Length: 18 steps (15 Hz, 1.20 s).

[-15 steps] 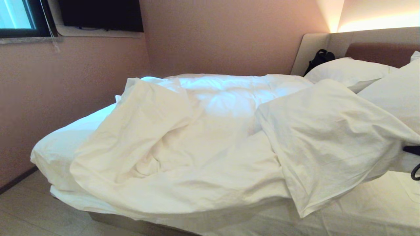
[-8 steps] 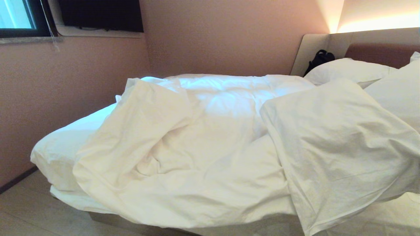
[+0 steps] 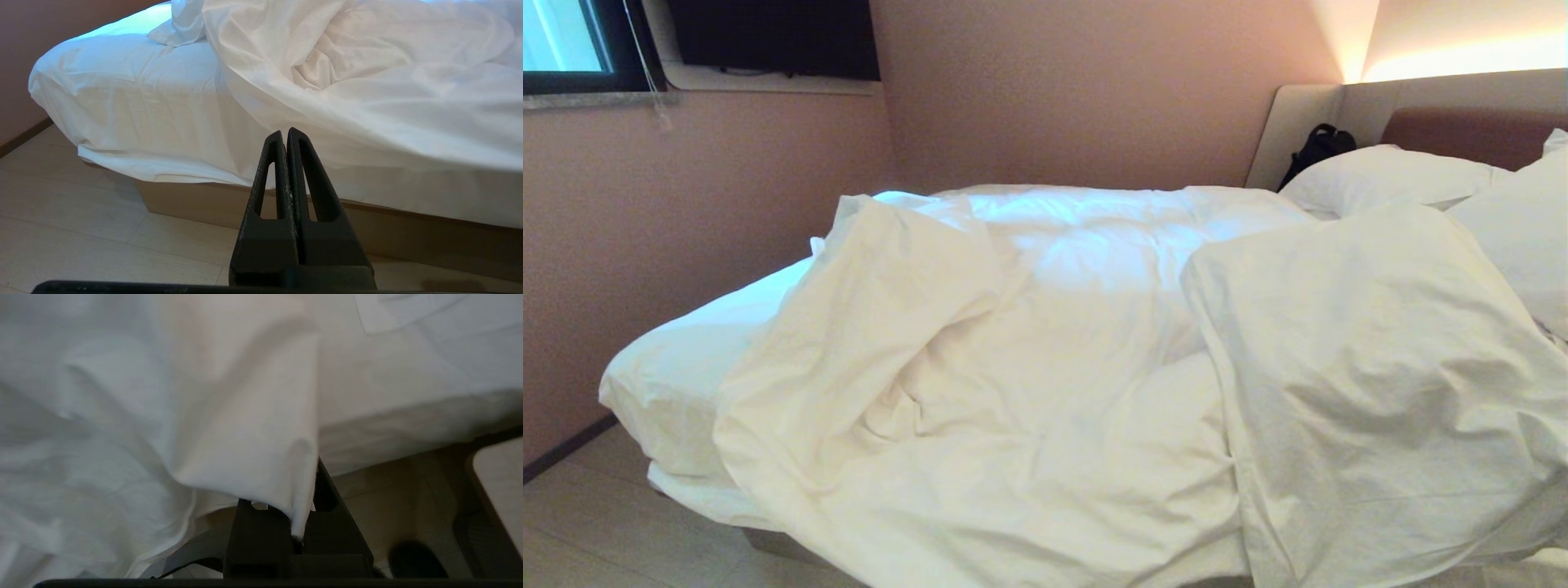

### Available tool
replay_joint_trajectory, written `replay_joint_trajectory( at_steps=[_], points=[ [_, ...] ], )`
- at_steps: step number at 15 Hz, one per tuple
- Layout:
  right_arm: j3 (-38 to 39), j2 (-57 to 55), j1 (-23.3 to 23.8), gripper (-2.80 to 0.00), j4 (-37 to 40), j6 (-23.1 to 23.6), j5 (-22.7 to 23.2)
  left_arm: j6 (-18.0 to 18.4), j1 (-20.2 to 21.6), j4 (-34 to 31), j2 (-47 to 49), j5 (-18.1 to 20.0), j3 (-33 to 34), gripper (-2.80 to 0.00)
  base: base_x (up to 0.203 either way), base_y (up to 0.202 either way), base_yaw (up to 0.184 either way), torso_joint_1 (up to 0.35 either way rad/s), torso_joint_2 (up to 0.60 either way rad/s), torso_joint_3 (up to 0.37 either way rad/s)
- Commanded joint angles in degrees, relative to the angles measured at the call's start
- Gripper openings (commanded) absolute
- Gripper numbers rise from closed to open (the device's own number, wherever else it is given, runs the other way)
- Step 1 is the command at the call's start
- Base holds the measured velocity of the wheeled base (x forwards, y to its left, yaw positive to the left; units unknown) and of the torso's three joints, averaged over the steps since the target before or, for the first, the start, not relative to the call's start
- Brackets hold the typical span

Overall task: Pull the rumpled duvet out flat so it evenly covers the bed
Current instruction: Flatten the corners of the folded blanket

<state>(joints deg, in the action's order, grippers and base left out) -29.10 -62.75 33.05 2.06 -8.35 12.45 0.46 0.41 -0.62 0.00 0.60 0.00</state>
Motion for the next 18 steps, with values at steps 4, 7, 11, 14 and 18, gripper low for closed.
replay_joint_trajectory(
  at_steps=[4, 7, 11, 14, 18],
  points=[
    [4.91, 9.78, 0.00, -2.80, 2.62, -0.04, 0.21, -0.02, 0.02, 0.01, 0.00, 0.02, 0.00, -2.80, 0.000, 0.000, 0.000, 0.000, 0.00, 0.000],
    [6.13, 14.85, 0.00, -2.80, 4.89, -0.02, 0.35, -0.02, 0.02, 0.01, 0.00, 0.02, 0.00, -2.80, 0.000, 0.000, 0.000, 0.000, 0.00, 0.000],
    [7.50, 21.72, -0.01, -2.80, 8.24, 0.00, 2.41, -0.02, 0.02, 0.01, 0.00, 0.02, 0.00, -2.80, 0.000, 0.000, 0.000, 0.000, 0.00, 0.000],
    [7.72, 27.33, -0.06, -2.80, 10.49, 0.06, 4.18, -0.02, 0.02, 0.01, 0.00, 0.02, 0.00, -2.80, 0.000, 0.000, 0.000, 0.000, 0.00, 0.000],
    [7.85, 30.61, -0.09, -2.80, 11.96, 0.18, 6.37, -0.02, 0.02, 0.01, 0.00, 0.02, 0.00, -2.80, 0.000, 0.000, 0.000, 0.000, 0.00, 0.000]
  ],
)
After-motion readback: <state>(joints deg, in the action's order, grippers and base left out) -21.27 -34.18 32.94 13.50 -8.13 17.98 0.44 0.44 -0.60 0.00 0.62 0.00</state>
